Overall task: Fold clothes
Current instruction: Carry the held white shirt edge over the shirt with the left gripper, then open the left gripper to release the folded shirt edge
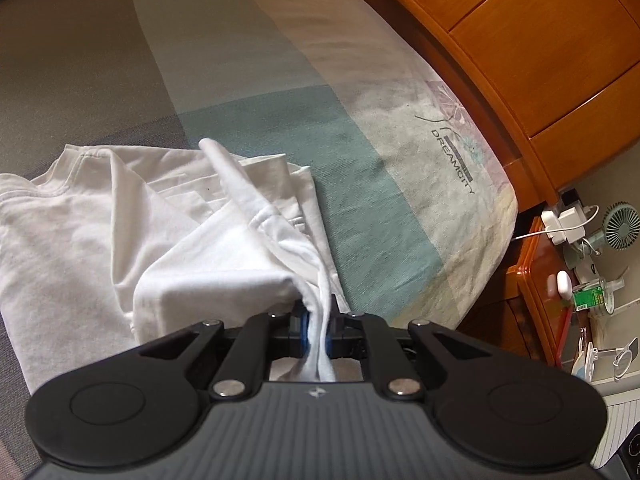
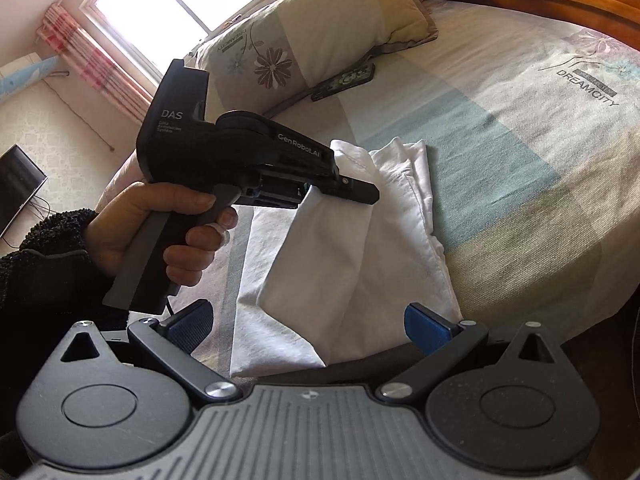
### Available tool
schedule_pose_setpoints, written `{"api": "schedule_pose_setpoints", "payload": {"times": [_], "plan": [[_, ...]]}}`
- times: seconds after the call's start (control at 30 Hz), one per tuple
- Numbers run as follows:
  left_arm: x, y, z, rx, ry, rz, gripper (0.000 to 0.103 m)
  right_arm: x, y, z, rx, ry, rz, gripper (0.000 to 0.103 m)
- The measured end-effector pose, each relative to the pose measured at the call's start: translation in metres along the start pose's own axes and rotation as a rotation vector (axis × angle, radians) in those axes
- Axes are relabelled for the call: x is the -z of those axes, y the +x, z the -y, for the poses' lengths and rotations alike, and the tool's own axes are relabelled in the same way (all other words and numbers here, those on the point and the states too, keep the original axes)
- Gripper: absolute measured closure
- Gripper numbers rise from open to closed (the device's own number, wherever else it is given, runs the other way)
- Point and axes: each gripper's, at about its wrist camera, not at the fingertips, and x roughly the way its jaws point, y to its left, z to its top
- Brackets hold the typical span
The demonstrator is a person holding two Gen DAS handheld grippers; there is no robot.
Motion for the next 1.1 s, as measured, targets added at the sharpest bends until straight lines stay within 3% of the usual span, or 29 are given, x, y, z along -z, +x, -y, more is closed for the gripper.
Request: {"api": "schedule_pose_setpoints", "payload": {"times": [0.43,0.5,0.57,0.87,1.1], "plan": [[-0.008,0.013,-0.003,0.014,-0.061,-0.003,0.096,0.003,0.004,-0.002,0.014,-0.005,-0.016,0.000],[-0.007,0.019,-0.005,0.039,-0.084,-0.015,0.087,0.004,0.004,-0.002,0.016,-0.005,-0.016,0.000],[-0.006,0.024,-0.008,0.090,-0.120,-0.027,0.067,0.004,0.003,-0.003,0.020,-0.006,-0.014,0.000],[0.000,-0.012,0.000,0.150,-0.018,0.053,0.058,0.008,-0.007,0.007,0.058,0.010,-0.001,0.000],[0.029,-0.044,-0.017,0.059,0.197,0.128,0.050,0.011,-0.005,0.015,0.078,0.020,0.001,0.000]]}}
